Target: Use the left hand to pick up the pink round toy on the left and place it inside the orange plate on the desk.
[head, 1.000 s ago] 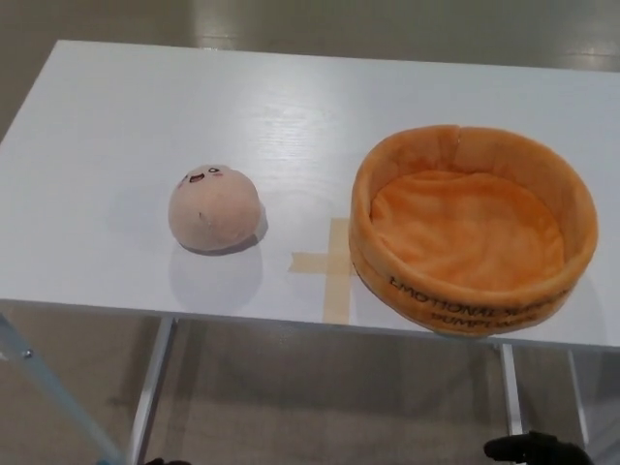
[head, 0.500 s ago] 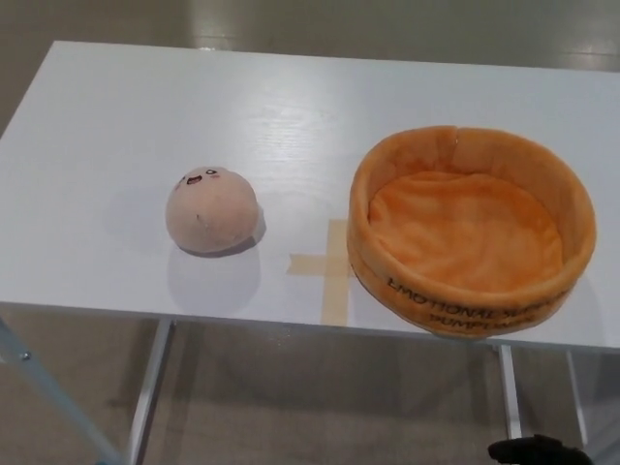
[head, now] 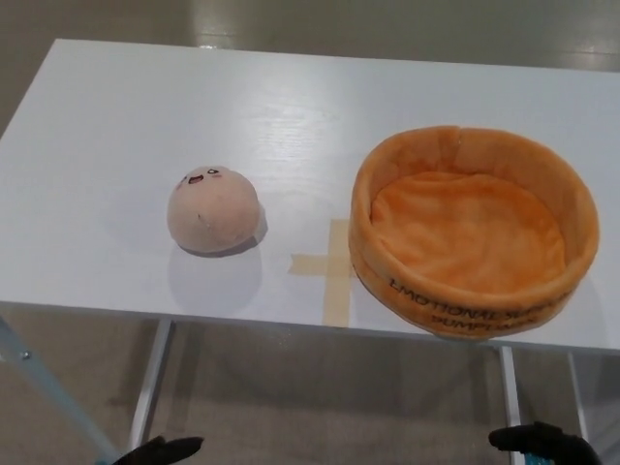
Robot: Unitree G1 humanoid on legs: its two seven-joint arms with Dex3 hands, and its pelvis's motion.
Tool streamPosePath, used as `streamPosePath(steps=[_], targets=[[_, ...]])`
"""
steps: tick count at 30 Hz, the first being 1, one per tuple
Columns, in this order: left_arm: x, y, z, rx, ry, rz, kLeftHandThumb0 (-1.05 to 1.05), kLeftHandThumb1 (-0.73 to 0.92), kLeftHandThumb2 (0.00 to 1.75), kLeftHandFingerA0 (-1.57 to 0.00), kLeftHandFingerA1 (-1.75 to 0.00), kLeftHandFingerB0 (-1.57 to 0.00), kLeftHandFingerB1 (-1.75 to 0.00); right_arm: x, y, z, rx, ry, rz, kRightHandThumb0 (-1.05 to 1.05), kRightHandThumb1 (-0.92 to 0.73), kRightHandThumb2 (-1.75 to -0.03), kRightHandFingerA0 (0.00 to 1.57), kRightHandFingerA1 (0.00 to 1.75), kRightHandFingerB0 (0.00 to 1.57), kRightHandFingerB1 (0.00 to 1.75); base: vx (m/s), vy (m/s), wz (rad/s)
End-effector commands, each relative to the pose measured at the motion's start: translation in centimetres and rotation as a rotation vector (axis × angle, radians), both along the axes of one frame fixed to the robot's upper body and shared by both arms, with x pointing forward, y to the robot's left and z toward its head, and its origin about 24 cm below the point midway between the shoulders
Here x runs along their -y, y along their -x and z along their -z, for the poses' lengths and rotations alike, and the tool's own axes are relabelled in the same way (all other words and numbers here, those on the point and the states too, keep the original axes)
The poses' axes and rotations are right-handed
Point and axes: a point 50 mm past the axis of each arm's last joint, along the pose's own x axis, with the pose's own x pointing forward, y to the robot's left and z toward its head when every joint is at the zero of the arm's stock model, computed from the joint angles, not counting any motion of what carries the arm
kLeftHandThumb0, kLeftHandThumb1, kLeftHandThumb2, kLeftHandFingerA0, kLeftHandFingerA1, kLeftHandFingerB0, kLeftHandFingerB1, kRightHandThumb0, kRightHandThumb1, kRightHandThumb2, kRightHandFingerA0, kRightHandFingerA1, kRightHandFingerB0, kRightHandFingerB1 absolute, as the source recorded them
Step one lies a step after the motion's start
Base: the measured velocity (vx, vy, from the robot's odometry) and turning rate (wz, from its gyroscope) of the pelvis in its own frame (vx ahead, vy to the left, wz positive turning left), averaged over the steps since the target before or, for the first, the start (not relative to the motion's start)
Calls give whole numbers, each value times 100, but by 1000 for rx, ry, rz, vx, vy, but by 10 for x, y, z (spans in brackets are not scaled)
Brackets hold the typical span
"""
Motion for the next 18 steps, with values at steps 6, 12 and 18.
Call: streamPosePath(steps=[6,12,18], targets=[[42,2,-109,231,208,445,-28,52,56,-10,-31,-22,-29,4,-5,-2,-21,18,-7,-17,-59,-60,60,87,53,74,0,0,0],[44,-12,-143,420,249,410,-21,52,56,-10,-29,-23,-30,0,-7,-2,-22,2,0,-14,-59,-61,59,86,52,73,0,0,0],[45,-35,-173,605,226,349,-14,47,57,-6,-24,-15,-30,1,-5,-2,-25,9,-4,-15,-60,-60,63,89,55,74,0,0,0]])
